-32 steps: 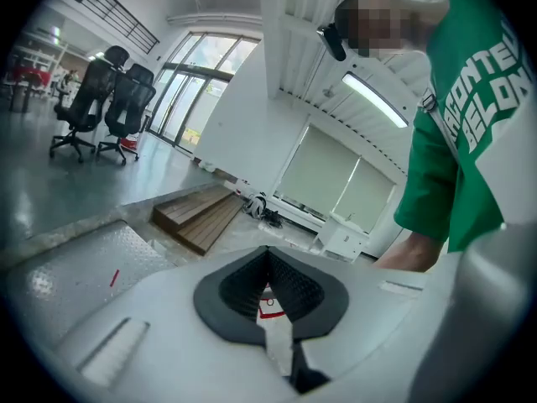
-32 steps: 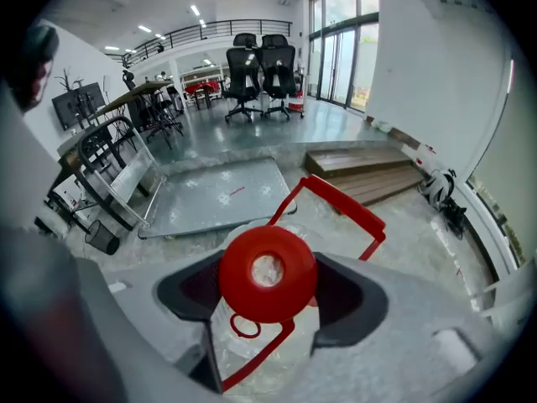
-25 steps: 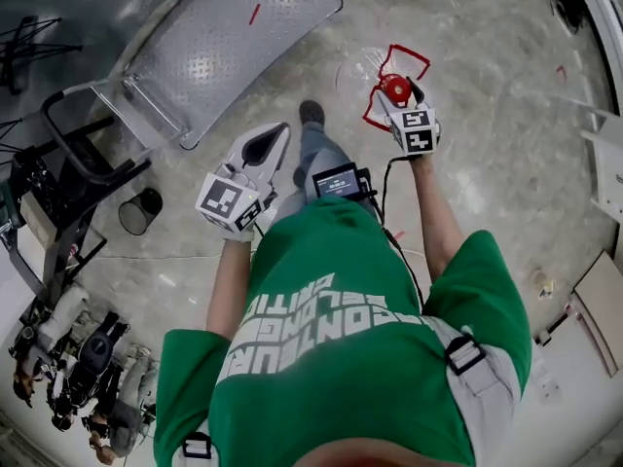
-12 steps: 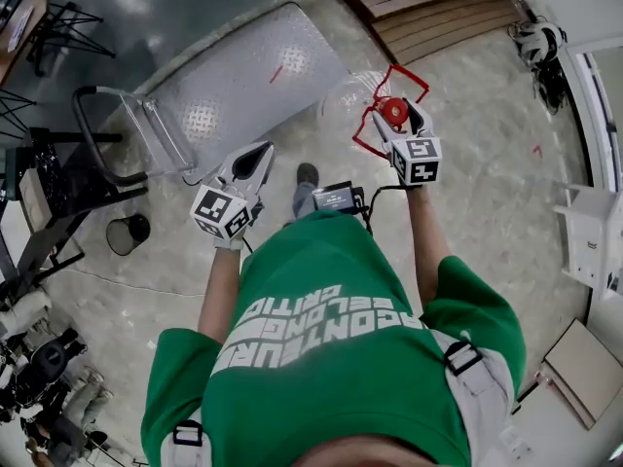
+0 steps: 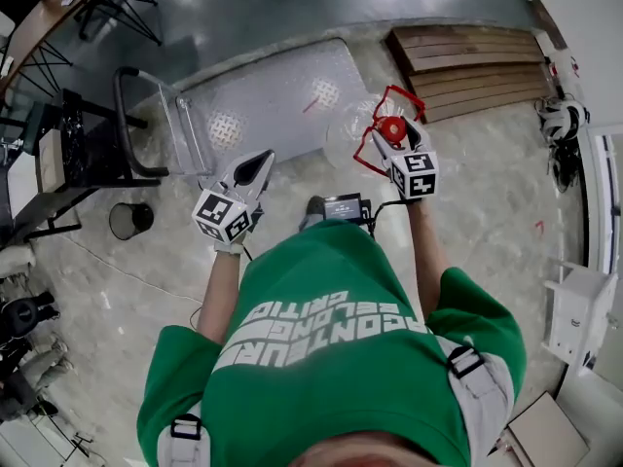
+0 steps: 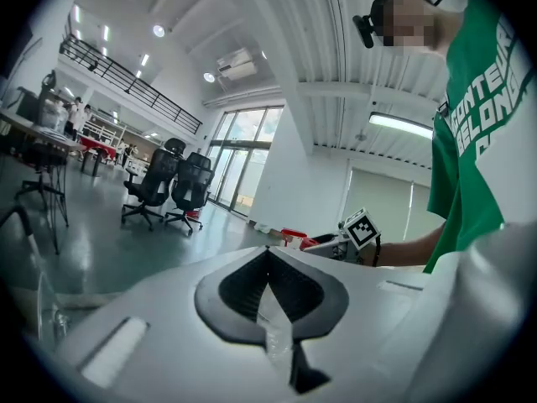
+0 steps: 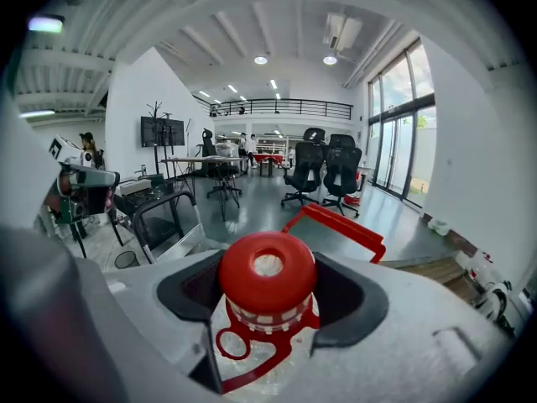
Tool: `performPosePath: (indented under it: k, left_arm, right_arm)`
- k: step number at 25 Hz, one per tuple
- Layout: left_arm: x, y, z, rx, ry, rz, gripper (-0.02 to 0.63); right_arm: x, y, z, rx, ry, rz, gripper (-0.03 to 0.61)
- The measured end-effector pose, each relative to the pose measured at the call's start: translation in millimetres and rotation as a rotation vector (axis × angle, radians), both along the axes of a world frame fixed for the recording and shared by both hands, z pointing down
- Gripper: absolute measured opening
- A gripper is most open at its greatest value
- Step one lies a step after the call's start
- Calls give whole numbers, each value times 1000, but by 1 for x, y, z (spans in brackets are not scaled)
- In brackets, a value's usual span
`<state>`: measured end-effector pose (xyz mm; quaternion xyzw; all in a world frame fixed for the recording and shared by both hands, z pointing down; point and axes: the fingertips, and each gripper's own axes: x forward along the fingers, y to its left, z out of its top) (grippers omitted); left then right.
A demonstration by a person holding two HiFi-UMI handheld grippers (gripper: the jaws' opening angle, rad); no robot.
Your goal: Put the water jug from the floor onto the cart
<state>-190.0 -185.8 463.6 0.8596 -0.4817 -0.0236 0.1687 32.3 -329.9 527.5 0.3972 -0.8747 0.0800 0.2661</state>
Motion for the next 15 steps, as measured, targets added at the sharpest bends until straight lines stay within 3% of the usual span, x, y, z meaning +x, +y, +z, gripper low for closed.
performPosePath:
  k: [15]
  left_arm:
    - [-52, -38, 12, -4, -1, -208, 10]
  right_arm:
    - [-110, -54, 25, -23, 44, -332, 299]
